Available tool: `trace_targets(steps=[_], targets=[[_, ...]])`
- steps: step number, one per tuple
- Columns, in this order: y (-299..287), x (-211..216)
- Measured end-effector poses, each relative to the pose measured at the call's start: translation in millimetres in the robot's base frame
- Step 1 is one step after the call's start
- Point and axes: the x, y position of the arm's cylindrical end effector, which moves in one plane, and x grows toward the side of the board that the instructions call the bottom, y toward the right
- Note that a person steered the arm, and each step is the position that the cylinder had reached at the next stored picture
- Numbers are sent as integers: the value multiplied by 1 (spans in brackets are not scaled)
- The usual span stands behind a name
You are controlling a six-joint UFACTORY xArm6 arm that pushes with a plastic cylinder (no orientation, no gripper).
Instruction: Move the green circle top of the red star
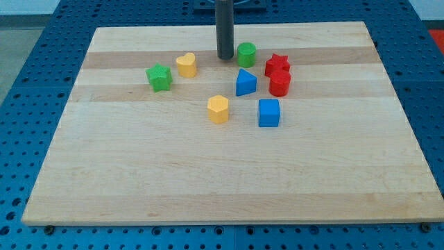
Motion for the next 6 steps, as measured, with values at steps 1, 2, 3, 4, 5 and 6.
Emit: trace_targets(steps=[1,2,3,4,5,6], targets=[[3,0],[5,6],[18,11],[35,11],[50,10],[62,4]])
